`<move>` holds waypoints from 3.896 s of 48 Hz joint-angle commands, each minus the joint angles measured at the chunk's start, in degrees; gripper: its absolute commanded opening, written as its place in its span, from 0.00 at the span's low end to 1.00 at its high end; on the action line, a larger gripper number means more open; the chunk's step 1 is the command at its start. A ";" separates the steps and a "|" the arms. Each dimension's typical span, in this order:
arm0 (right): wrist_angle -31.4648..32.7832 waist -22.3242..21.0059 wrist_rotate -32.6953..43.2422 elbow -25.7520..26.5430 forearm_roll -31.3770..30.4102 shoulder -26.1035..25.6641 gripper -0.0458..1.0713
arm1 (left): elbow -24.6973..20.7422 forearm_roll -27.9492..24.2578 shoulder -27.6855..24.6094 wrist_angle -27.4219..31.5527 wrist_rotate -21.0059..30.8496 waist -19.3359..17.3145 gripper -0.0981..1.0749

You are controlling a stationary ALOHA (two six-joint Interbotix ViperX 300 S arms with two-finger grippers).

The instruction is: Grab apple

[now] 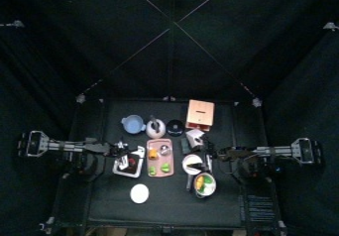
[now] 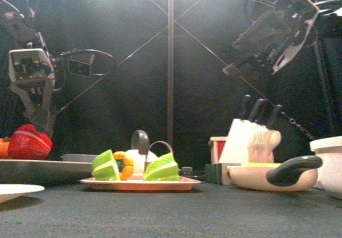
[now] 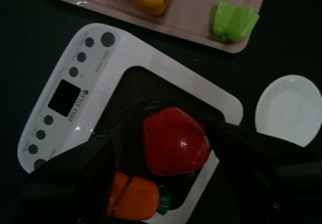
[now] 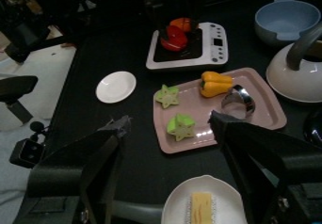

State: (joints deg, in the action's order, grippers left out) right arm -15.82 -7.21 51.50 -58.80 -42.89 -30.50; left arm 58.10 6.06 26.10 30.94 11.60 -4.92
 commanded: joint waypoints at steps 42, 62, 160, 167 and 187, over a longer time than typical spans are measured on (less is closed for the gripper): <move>-0.18 -0.18 0.09 0.44 0.18 -0.53 0.92 | -19.25 -11.34 0.62 -8.53 -0.09 5.54 0.92; -0.18 0.09 0.26 0.26 0.35 -0.53 0.92 | -40.78 -21.09 -12.39 29.53 9.67 10.99 0.92; -0.18 -0.18 0.09 -0.26 0.35 -0.44 0.92 | -20.39 -17.14 -19.34 31.20 37.88 13.97 0.93; -0.18 -0.18 0.09 -0.18 0.35 -0.35 0.92 | -18.90 -16.88 -18.81 28.56 37.62 12.92 0.93; -0.18 -0.18 0.09 -0.18 0.35 -0.35 0.92 | -15.64 -15.64 -18.46 23.29 37.44 10.81 0.91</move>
State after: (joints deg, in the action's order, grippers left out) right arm -15.82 -7.21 51.68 -59.59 -42.71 -30.41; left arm 42.80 -9.84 6.59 54.58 49.13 6.15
